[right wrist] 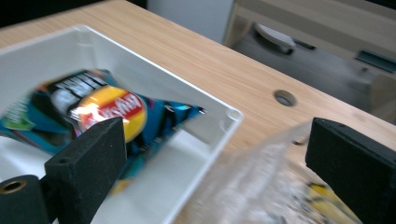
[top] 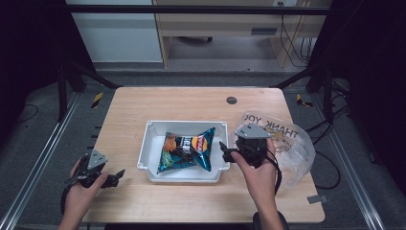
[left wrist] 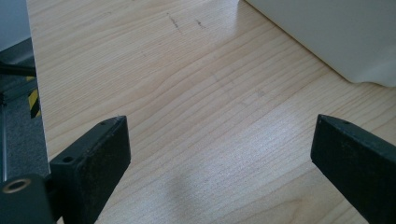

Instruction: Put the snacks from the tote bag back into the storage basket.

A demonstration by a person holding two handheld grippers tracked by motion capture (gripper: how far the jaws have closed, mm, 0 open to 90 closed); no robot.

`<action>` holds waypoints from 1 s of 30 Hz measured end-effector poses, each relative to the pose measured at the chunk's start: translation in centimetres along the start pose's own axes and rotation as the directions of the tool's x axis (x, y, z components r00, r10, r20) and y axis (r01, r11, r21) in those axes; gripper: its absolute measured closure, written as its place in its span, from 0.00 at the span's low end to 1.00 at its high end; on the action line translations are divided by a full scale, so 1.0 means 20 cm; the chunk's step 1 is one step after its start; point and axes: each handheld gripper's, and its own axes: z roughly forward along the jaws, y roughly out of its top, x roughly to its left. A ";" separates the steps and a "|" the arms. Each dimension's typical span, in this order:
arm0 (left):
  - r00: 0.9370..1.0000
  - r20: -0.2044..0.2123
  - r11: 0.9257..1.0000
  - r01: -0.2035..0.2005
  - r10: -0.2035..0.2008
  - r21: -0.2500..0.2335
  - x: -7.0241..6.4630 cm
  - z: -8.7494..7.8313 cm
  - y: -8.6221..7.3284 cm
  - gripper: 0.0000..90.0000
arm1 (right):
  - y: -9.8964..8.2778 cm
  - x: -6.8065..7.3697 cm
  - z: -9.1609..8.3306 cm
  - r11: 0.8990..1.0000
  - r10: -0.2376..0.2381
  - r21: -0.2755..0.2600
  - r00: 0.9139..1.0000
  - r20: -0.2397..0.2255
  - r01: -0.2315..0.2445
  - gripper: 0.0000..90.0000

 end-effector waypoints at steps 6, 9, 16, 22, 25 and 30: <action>1.000 0.003 1.000 -0.003 0.003 0.003 0.00 0.00 0.00 0.05 | -0.07 -0.06 -0.01 0.999 0.022 0.040 0.998 0.063 -0.025 0.06; 1.000 0.000 1.000 -0.001 0.001 0.001 0.00 0.00 0.00 0.05 | -0.11 -0.09 -0.02 0.998 0.052 0.040 0.995 0.084 -0.056 0.07; 1.000 -0.001 1.000 0.001 -0.001 -0.001 0.00 0.00 0.00 0.05 | -0.18 -0.16 -0.03 0.994 0.088 0.052 0.988 0.129 -0.096 0.07; 1.000 0.002 1.000 -0.003 0.003 0.001 0.00 0.00 0.00 0.05 | -0.23 -0.19 -0.03 0.992 0.098 0.060 0.983 0.158 -0.109 0.07; 1.000 -0.001 1.000 0.003 -0.003 -0.003 0.00 0.00 0.00 0.05 | -0.25 -0.21 -0.05 0.990 0.117 0.060 0.979 0.166 -0.128 0.06; 1.000 -0.001 1.000 0.004 -0.004 -0.002 0.00 0.00 0.00 0.05 | -0.29 -0.23 -0.07 0.987 0.132 0.066 0.975 0.181 -0.146 0.06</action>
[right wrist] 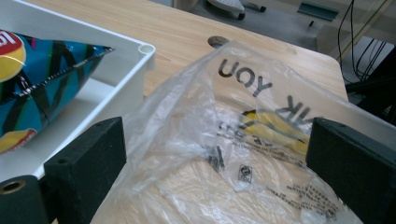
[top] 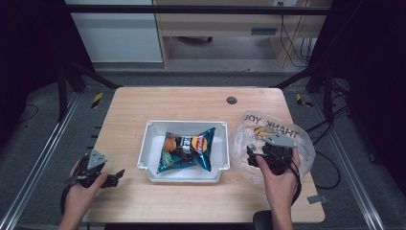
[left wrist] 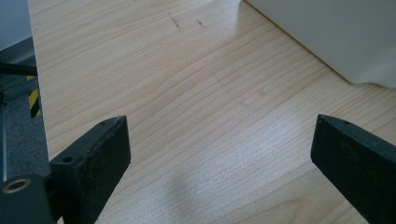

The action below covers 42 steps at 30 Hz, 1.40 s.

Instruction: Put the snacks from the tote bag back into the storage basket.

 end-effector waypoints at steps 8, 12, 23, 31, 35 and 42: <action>1.000 0.000 1.000 0.000 0.000 -0.002 0.00 0.00 0.00 0.05 | -0.04 -0.04 0.01 1.000 0.011 0.024 1.000 0.018 -0.012 0.06; 1.000 0.001 1.000 0.001 -0.001 -0.002 0.00 0.00 0.00 0.05 | -0.06 -0.06 0.02 0.999 0.017 0.037 1.000 0.026 -0.017 0.06; 1.000 0.002 1.000 -0.002 0.002 -0.003 0.00 0.00 0.00 0.05 | -0.11 -0.11 0.06 0.996 0.024 0.089 0.999 0.036 -0.027 0.06; 1.000 0.003 1.000 -0.002 0.002 -0.004 0.00 0.00 0.00 0.05 | -0.14 -0.11 0.07 0.994 0.003 0.111 1.000 0.008 -0.004 0.06; 1.000 0.003 1.000 -0.003 0.003 -0.004 0.00 0.00 0.00 0.05 | -0.16 -0.07 0.10 0.991 -0.046 0.120 0.997 -0.054 0.052 0.05; 1.000 0.004 1.000 -0.003 0.003 -0.008 0.00 0.00 0.01 0.05 | -0.18 -0.03 0.15 0.982 -0.080 0.163 0.989 -0.125 0.100 0.05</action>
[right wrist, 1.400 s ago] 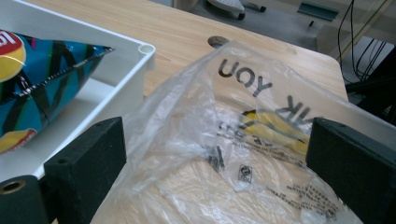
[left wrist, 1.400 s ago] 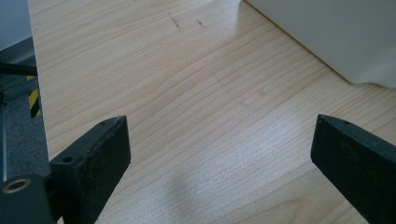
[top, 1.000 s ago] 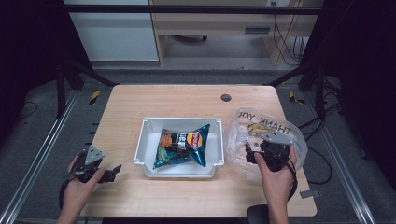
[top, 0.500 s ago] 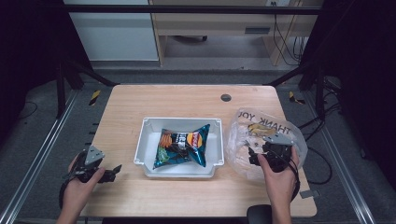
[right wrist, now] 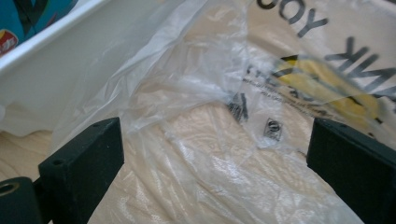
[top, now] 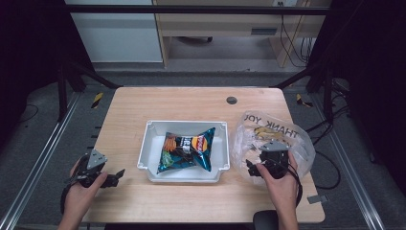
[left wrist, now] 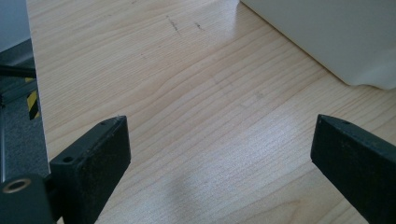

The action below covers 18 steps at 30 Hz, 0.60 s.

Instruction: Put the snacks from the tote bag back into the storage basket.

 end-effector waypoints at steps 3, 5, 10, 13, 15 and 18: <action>1.000 0.001 1.000 -0.003 0.003 0.003 0.00 0.00 0.00 0.05 | -0.01 0.01 0.03 1.000 -0.003 0.023 1.000 -0.022 0.004 0.05; 1.000 0.002 1.000 -0.003 0.003 0.003 0.00 0.00 0.00 0.05 | -0.03 0.01 0.05 0.999 -0.003 0.036 0.999 -0.034 0.004 0.05; 1.000 0.007 1.000 -0.007 0.007 0.005 0.00 0.00 0.00 0.05 | -0.04 0.01 0.07 0.999 0.001 0.041 0.999 -0.045 0.001 0.06; 1.000 0.007 1.000 -0.008 0.008 0.004 0.00 0.00 0.00 0.05 | -0.05 0.01 0.09 0.999 -0.004 0.051 0.999 -0.051 0.007 0.06; 1.000 0.007 1.000 -0.008 0.008 0.004 0.00 0.00 0.00 0.05 | -0.06 0.02 0.10 0.998 -0.011 0.066 0.998 -0.057 0.015 0.06; 1.000 0.006 1.000 -0.010 0.010 0.005 0.00 0.00 0.01 0.05 | -0.07 0.02 0.12 0.996 -0.018 0.086 0.997 -0.068 0.024 0.06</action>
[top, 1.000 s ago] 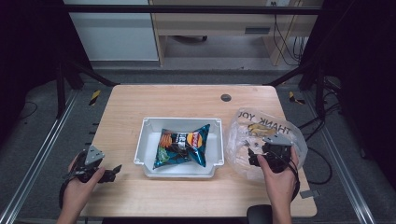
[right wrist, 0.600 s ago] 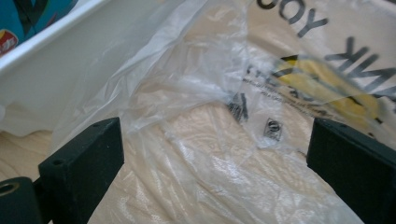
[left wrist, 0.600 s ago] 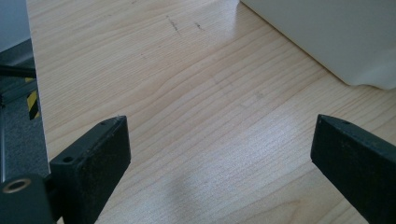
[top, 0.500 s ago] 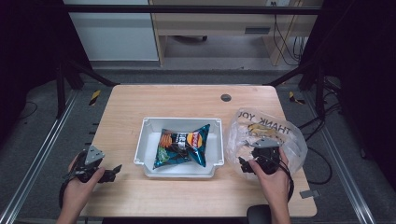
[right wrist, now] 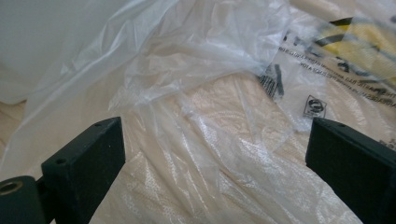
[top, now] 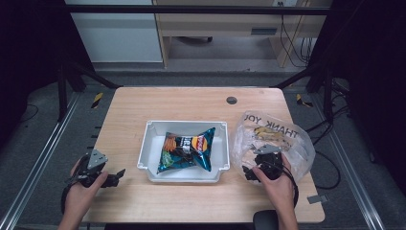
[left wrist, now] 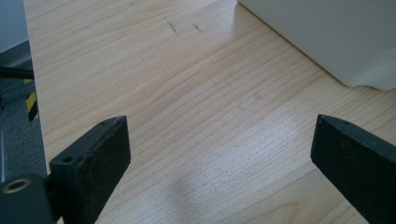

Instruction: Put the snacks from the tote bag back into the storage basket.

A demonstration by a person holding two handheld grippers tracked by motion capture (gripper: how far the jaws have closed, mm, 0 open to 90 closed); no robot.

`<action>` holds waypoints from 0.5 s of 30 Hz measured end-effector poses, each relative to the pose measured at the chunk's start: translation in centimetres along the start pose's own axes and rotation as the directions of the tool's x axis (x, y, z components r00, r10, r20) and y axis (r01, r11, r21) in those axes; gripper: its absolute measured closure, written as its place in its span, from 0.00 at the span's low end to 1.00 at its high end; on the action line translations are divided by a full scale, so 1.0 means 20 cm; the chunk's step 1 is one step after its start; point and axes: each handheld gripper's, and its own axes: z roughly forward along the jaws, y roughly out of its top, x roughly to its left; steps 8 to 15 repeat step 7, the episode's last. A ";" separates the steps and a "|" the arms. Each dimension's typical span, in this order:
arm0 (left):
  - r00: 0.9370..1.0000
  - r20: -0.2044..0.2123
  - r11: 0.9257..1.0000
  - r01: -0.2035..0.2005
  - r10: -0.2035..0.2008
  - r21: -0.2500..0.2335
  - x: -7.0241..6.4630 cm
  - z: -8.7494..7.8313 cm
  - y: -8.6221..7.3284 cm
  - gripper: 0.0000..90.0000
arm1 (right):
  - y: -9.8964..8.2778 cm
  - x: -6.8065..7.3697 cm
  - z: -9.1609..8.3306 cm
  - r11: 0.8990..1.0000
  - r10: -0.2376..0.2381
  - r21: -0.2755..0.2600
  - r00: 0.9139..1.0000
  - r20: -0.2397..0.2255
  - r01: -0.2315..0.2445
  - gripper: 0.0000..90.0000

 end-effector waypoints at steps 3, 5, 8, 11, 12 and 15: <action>1.000 -0.001 1.000 0.002 -0.002 -0.001 0.00 0.00 0.00 0.05 | 0.00 0.01 0.02 1.000 -0.010 0.014 1.000 -0.005 0.010 0.06; 1.000 -0.001 1.000 0.002 -0.002 -0.001 0.00 0.00 0.00 0.05 | 0.00 0.01 0.02 1.000 -0.021 0.019 1.000 -0.005 0.021 0.06; 1.000 -0.002 1.000 0.001 -0.001 -0.001 0.00 0.00 0.00 0.05 | 0.00 0.02 0.02 0.999 -0.027 0.024 1.000 -0.007 0.027 0.06; 1.000 -0.002 1.000 0.001 -0.001 -0.001 0.00 0.00 0.00 0.05 | 0.00 0.02 0.02 0.999 -0.027 0.024 1.000 -0.007 0.027 0.06; 1.000 -0.002 1.000 0.001 -0.001 -0.001 0.00 0.00 0.00 0.05 | 0.00 0.02 0.02 0.999 -0.027 0.024 1.000 -0.007 0.027 0.06; 1.000 -0.002 1.000 0.001 -0.001 -0.001 0.00 0.00 0.00 0.05 | 0.00 0.02 0.02 0.999 -0.027 0.024 1.000 -0.007 0.027 0.06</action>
